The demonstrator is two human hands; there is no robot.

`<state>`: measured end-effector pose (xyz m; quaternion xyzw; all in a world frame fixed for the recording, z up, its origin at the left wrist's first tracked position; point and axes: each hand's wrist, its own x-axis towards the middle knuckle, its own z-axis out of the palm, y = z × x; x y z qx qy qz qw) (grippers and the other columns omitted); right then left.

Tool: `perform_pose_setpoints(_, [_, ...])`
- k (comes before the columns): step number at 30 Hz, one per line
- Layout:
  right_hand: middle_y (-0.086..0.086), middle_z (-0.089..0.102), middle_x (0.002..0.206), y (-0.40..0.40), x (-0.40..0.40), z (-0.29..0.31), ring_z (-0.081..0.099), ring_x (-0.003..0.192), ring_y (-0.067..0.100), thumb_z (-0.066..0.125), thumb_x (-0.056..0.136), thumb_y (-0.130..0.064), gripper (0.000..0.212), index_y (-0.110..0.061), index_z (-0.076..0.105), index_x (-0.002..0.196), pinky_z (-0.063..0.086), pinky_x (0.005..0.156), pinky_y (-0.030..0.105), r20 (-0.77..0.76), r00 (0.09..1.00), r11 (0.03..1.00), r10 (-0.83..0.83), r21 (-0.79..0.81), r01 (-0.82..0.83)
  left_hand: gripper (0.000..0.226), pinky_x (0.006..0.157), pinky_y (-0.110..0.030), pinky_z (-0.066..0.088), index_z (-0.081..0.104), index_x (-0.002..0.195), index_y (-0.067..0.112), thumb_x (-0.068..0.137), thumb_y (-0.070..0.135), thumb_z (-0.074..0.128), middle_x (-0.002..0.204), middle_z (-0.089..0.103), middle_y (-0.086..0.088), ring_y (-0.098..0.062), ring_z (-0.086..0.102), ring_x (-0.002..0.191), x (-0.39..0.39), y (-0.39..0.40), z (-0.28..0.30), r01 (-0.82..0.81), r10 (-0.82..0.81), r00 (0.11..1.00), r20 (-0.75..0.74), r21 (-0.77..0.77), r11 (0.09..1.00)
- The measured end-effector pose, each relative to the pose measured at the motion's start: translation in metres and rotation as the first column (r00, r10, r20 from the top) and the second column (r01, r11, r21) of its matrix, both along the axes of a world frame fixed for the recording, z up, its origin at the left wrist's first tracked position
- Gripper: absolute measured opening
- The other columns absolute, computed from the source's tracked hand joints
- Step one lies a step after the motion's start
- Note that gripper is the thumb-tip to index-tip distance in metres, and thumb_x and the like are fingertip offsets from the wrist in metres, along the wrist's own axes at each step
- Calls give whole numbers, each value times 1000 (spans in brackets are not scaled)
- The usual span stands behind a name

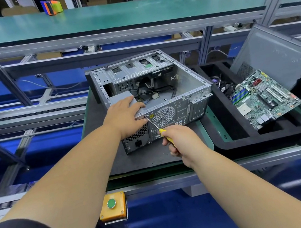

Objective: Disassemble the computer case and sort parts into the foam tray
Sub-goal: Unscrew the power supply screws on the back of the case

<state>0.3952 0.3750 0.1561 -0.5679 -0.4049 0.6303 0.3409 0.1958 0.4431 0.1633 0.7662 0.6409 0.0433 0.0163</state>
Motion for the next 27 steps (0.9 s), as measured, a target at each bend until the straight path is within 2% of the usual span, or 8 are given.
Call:
perform_pose_setpoints(2, [3, 55, 59, 1, 0, 3, 32, 40, 10, 51, 99, -25, 27, -5, 70, 94, 28, 39, 21, -234, 972, 974, -17, -223, -37, 55, 116, -42, 17, 36, 140, 46, 89, 65, 45, 161, 17, -2, -24, 19, 146, 0, 0, 0, 2, -2, 1000, -2, -2, 1000])
perform_pose_setpoints(4, [5, 55, 63, 1, 3, 4, 36, 42, 9, 46, 102, -31, 40, 0, 71, 96, 31, 37, 18, -423, 905, 920, -43, -370, -129, 55, 116, -42, 17, 36, 140, 46, 89, 65, 45, 161, 16, -2, -25, 18, 146, 0, 0, 1, 2, -2, 1000, 2, -7, 1000])
perform_pose_setpoints(6, [5, 56, 67, 1, 6, 3, 40, 43, 8, 43, 104, -34, 44, 1, 69, 101, 35, 37, 18, -516, 854, 892, -65, -413, -182, 55, 116, -42, 17, 36, 140, 47, 89, 65, 45, 161, 17, -2, -25, 18, 146, 0, -1, 1, 2, -2, 1000, 6, -8, 1000])
perform_pose_setpoints(9, [5, 54, 65, -2, 4, 1, 33, 37, 7, 40, 105, -32, 40, -1, 66, 104, 29, 33, 18, -609, 787, 880, -100, -423, -216, 55, 116, -42, 17, 35, 140, 47, 89, 65, 45, 161, 17, -2, -25, 18, 146, 1, -1, 2, -1, 1, 1000, 8, -11, 1000])
perform_pose_setpoints(13, [1, 46, 59, -2, -1, 1, 26, 34, 7, 38, 106, -29, 36, -4, 64, 103, 24, 31, 19, -644, 755, 885, -122, -415, -211, 54, 116, -42, 16, 36, 140, 48, 90, 64, 45, 161, 16, -3, -25, 19, 145, 2, -2, 3, -8, 8, 1000, 6, -20, 1000])
perform_pose_setpoints(21, [-3, 34, 53, -9, -11, -8, 25, 32, 8, 40, 104, -32, 35, -7, 65, 102, 21, 31, 20, -710, 680, 874, -184, -435, -218, 51, 116, -44, 15, 35, 139, 49, 91, 62, 45, 161, 15, -4, -27, 18, 146, 4, -1, 3, -15, 14, 1000, -5, -26, 1000])
perform_pose_setpoints(23, [-3, 33, 52, -9, -12, -7, 24, 32, 7, 41, 104, -32, 35, -7, 64, 100, 21, 30, 20, -692, 699, 877, -183, -435, -201, 50, 116, -45, 15, 36, 138, 49, 91, 62, 44, 161, 14, -5, -27, 18, 146, 4, -1, 2, -12, 12, 1000, -7, -28, 1000])
perform_pose_setpoints(27, [-4, 32, 49, -8, -15, 0, 21, 31, 7, 40, 106, -34, 35, -9, 61, 94, 19, 28, 19, -589, 791, 896, -169, -426, -126, 47, 116, -45, 14, 37, 136, 48, 92, 62, 43, 162, 14, -5, -27, 17, 146, 4, 0, 0, -8, 8, 1000, -7, -24, 1000])
